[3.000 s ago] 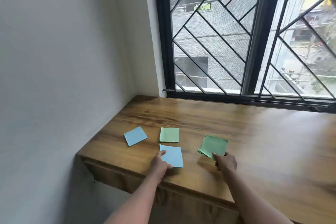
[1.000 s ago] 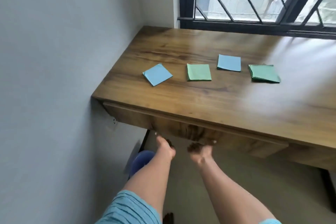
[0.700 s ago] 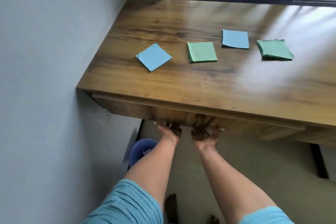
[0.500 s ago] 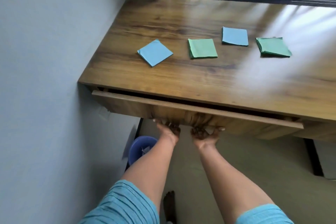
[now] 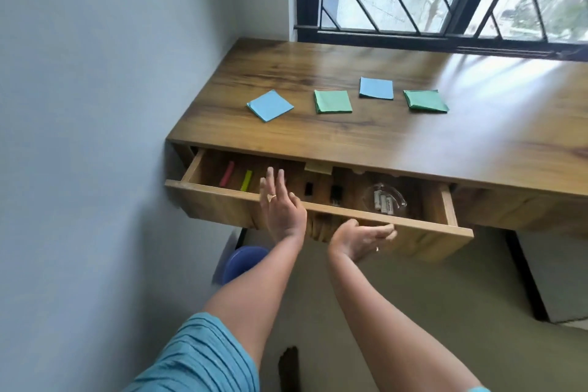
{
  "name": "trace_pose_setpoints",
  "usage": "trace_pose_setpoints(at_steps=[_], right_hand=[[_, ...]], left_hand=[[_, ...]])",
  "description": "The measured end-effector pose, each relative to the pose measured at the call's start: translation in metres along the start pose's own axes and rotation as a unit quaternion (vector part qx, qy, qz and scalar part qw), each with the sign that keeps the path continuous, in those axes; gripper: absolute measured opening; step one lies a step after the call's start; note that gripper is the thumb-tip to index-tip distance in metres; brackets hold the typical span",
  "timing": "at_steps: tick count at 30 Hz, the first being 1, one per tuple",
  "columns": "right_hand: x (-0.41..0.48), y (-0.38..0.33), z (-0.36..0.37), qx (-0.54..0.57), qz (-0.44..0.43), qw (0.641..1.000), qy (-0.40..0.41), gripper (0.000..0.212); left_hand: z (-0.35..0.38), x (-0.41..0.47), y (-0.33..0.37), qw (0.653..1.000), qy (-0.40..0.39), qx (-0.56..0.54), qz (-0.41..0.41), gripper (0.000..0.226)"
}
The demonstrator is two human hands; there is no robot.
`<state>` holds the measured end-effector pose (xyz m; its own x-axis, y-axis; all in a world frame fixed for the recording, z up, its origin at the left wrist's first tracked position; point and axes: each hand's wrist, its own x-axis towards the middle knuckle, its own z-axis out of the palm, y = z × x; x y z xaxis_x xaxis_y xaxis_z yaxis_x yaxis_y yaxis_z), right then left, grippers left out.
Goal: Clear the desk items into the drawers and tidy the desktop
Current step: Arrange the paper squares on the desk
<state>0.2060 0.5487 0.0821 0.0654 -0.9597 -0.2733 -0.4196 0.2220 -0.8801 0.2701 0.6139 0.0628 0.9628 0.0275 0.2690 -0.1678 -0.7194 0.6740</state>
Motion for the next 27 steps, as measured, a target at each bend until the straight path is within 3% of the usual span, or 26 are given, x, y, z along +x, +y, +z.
trace_pose_setpoints(at_steps=[2, 4, 6, 8, 11, 19, 27], right_hand=[[-0.008, -0.004, -0.011, -0.109, -0.171, 0.979, -0.028, 0.063], [-0.004, 0.001, -0.015, -0.241, -0.269, 0.926, -0.11, 0.056], [0.005, 0.008, -0.019, -0.324, -0.328, 0.866, -0.191, 0.045], [0.01, 0.01, -0.025, -0.402, -0.399, 0.799, -0.204, 0.038], [0.006, -0.001, -0.044, -0.45, -0.447, 0.747, -0.199, 0.035], [-0.036, 0.011, -0.094, -0.441, -0.428, 0.753, -0.234, 0.031], [-0.063, 0.021, -0.131, -0.457, -0.396, 0.746, -0.28, 0.024]], left_hand=[[-0.007, -0.003, -0.002, 0.989, -0.094, 0.075, 0.087, 0.037], [-0.017, -0.001, -0.005, 0.973, -0.147, 0.131, 0.124, 0.035], [-0.028, 0.003, -0.004, 0.963, -0.184, 0.143, 0.134, 0.035], [-0.035, 0.001, -0.001, 0.96, -0.204, 0.144, 0.13, 0.035], [-0.043, -0.014, 0.003, 0.963, -0.2, 0.143, 0.109, 0.035], [-0.079, -0.076, -0.013, 0.967, -0.183, 0.16, 0.077, 0.039], [-0.125, -0.118, -0.012, 0.96, -0.236, 0.151, 0.015, 0.034]])
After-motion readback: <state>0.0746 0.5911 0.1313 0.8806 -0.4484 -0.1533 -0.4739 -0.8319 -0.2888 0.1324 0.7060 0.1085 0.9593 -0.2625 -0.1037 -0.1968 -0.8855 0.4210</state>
